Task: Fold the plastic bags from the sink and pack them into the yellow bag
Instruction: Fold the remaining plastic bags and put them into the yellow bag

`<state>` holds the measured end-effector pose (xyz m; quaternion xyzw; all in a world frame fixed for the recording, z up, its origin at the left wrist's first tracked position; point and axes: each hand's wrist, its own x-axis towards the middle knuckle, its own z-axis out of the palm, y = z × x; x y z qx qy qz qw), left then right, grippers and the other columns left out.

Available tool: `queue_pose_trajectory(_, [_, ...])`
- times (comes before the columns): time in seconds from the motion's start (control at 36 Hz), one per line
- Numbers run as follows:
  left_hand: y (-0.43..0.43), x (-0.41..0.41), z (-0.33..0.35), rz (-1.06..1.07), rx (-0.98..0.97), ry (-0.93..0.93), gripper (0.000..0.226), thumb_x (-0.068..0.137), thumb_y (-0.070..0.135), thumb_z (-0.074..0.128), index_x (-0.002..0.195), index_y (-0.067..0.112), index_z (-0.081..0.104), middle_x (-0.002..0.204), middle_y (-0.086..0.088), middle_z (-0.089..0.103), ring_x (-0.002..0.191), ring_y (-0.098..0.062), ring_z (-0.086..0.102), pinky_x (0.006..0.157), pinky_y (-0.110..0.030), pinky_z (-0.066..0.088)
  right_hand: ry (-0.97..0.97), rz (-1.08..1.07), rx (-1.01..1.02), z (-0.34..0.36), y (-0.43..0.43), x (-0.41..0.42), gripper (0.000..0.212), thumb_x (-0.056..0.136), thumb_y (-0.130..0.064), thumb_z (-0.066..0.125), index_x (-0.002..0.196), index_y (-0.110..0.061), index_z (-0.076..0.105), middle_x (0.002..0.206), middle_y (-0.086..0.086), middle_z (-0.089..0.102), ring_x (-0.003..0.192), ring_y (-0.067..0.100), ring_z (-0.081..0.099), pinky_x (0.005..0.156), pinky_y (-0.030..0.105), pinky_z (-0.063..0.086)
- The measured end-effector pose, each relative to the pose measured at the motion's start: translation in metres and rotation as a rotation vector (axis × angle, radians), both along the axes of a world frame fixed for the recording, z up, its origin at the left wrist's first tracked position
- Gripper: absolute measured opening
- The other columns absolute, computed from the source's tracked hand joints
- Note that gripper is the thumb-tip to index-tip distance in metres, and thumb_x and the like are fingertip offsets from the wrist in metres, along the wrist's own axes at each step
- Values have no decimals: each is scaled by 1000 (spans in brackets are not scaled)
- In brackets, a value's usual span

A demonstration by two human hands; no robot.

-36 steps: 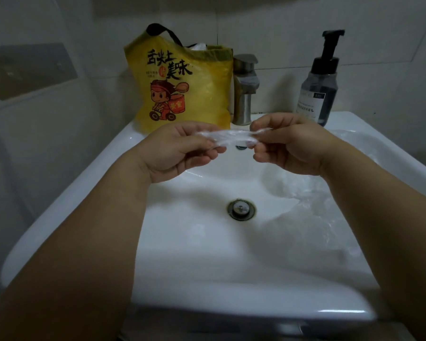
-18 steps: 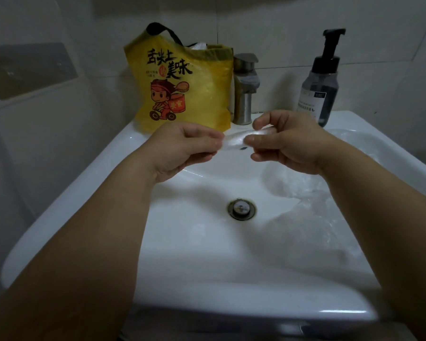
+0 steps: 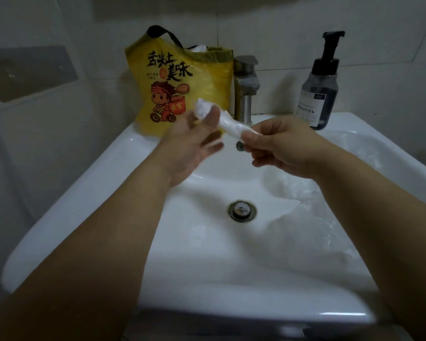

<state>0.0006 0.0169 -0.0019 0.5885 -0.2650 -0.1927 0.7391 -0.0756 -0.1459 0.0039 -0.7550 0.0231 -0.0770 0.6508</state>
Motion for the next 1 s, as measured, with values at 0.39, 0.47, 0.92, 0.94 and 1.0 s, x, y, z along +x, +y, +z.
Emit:
queue_pose_trajectory(0.39, [-24,-20,-10,156,149,-79,43,100,46,42,83,22,73,71,4,71,70,-15,61,68,-28,52,55,208,181,-9,22,6,18,90,-8,58,73,-4,65,64,5,60,58,17,49,50,21,48])
queue_pose_trajectory(0.47, [-22,-16,-8,295,98,-91,37,96,42,53,74,19,73,72,1,72,72,-14,68,63,-27,52,98,214,189,-7,20,5,19,92,-8,56,76,-1,62,63,6,57,52,10,48,50,19,49])
queue_pose_trajectory(0.92, [-10,-7,-2,436,-2,-3,30,87,31,70,63,14,66,61,2,65,54,-9,57,47,-17,46,88,162,155,-3,12,-2,14,91,-8,58,83,0,64,61,6,59,51,11,52,50,19,50])
queue_pose_trajectory(0.94, [-10,-6,-2,425,-7,-4,30,87,30,70,61,16,67,60,2,66,53,-9,57,47,-18,47,88,163,162,-3,11,-2,14,91,-8,57,81,0,64,61,6,59,51,11,52,50,19,49])
queue_pose_trajectory(1.0, [-8,-4,1,421,5,-13,27,88,30,69,66,15,68,57,4,64,50,-7,56,46,-18,47,93,160,165,-1,7,-3,15,91,-7,57,80,0,64,61,6,58,51,11,52,50,19,49])
